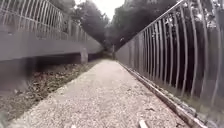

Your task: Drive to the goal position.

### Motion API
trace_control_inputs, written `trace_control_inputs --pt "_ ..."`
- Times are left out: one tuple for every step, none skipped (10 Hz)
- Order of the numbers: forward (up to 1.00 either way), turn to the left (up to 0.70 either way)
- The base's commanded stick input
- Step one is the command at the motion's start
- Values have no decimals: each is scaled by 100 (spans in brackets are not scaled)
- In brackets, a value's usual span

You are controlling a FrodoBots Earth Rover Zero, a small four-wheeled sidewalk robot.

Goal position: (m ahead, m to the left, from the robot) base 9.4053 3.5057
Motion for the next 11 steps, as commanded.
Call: trace_control_inputs --pt "100 0" --pt "100 0" --pt "100 0" --pt "100 0" --pt "100 0" --pt "100 0" --pt "100 0" --pt "100 0" --pt "100 0" --pt "100 0" --pt "100 0"
